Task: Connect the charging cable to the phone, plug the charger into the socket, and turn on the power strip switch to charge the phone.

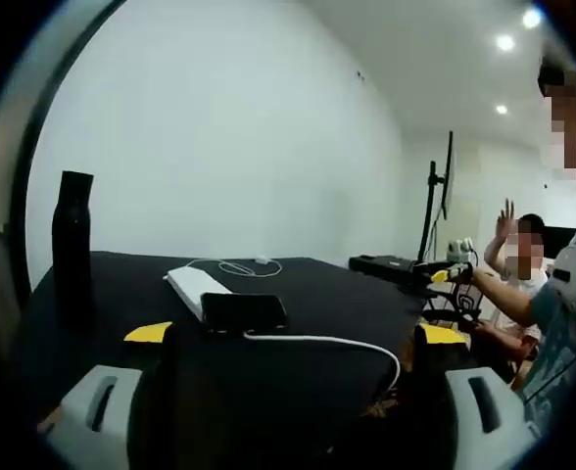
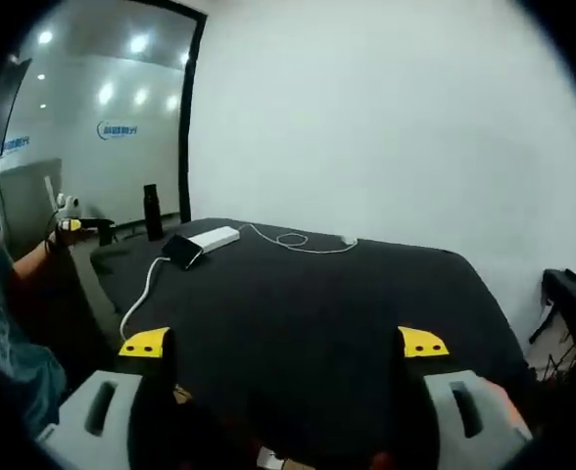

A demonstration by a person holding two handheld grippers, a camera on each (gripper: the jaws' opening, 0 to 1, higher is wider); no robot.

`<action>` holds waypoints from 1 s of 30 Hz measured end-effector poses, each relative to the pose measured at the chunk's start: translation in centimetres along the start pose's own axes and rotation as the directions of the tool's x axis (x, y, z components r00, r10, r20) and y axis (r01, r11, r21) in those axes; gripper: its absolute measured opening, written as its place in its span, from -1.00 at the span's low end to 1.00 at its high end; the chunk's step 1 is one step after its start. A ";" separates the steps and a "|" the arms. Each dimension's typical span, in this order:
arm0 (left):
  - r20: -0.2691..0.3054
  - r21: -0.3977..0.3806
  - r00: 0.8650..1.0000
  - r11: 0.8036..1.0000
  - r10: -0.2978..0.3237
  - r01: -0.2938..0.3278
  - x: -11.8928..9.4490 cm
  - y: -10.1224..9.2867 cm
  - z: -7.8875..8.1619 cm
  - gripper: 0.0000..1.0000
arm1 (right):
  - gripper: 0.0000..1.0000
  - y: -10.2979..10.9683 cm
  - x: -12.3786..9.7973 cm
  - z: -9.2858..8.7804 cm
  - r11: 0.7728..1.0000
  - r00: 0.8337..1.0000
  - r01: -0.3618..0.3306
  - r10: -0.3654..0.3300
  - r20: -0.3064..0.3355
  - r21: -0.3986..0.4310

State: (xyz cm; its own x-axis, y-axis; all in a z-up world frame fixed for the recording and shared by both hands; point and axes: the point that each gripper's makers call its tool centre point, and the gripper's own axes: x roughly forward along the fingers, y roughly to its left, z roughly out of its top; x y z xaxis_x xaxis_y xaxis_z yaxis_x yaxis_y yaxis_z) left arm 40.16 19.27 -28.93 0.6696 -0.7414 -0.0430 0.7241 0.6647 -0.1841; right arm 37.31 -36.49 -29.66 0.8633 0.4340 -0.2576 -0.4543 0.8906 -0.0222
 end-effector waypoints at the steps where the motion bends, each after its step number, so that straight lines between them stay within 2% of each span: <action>1: -0.002 -0.001 1.000 1.000 0.001 -0.001 0.1 0.2 -0.1 0.91 | 0.74 -0.1 0.1 0.1 1.000 1.000 -0.003 0.003 -0.002 -0.001; 7: -0.003 -0.004 1.000 1.000 0.014 -0.014 0.5 1.7 0.5 0.89 | 0.72 -0.5 1.2 1.0 1.000 1.000 -0.007 0.007 -0.017 -0.018; 14: 0.003 0.006 1.000 1.000 0.019 -0.019 1.6 3.3 1.8 0.89 | 0.72 -1.3 3.6 2.8 0.999 0.999 -0.021 0.020 -0.028 -0.036; 16: -0.005 0.010 1.000 1.000 0.024 -0.024 2.1 3.7 1.8 0.88 | 0.70 -1.3 4.8 3.0 0.998 0.998 -0.044 0.042 -0.036 -0.039; 18: -0.020 0.017 0.999 0.999 0.028 -0.028 2.9 4.2 1.7 0.86 | 0.64 -0.6 6.5 3.2 0.994 0.994 -0.094 0.091 -0.062 -0.052; 20: -0.034 0.034 0.999 0.999 0.028 -0.027 3.8 4.4 1.4 0.85 | 0.49 0.9 8.5 3.4 0.981 0.979 -0.185 0.179 -0.093 -0.060; 22: -0.043 0.044 0.999 0.999 0.028 -0.027 4.6 4.4 0.9 0.81 | 0.34 3.3 10.6 3.5 0.946 0.940 -0.318 0.307 -0.148 -0.057; 23: -0.047 0.050 0.998 0.998 0.029 -0.027 5.2 4.4 0.5 0.79 | 0.31 4.3 11.3 3.5 0.918 0.909 -0.392 0.377 -0.179 -0.055; 24: -0.047 0.052 0.998 0.998 0.029 -0.027 5.6 4.5 0.3 0.77 | 0.31 5.4 12.1 3.6 0.888 0.873 -0.458 0.441 -0.207 -0.045; 25: -0.042 0.055 0.999 0.998 0.030 -0.027 6.3 4.5 0.0 0.75 | 0.33 6.8 13.3 3.9 0.840 0.816 -0.542 0.519 -0.254 -0.025; 27: -0.035 0.040 0.999 0.999 0.026 -0.025 7.5 4.6 -0.6 0.73 | 0.38 8.2 15.4 4.5 0.795 0.757 -0.607 0.579 -0.302 0.002; 28: -0.042 0.034 0.999 0.999 0.026 -0.025 8.0 4.7 -0.9 0.73 | 0.35 9.0 16.9 5.1 0.769 0.722 -0.639 0.605 -0.336 0.013; 30: -0.064 0.030 0.998 0.999 0.020 -0.018 9.2 4.4 -1.9 0.73 | 0.25 9.9 19.7 5.8 0.740 0.678 -0.672 0.618 -0.399 0.004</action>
State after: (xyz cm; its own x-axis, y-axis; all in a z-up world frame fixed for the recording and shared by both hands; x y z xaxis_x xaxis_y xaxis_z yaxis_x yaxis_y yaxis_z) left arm 49.18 15.19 -32.02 0.6723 -0.7322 -0.1089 0.7163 0.6806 -0.1538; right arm 51.11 -18.36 -29.31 0.2168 0.7898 -0.5737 -0.9158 0.3681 0.1607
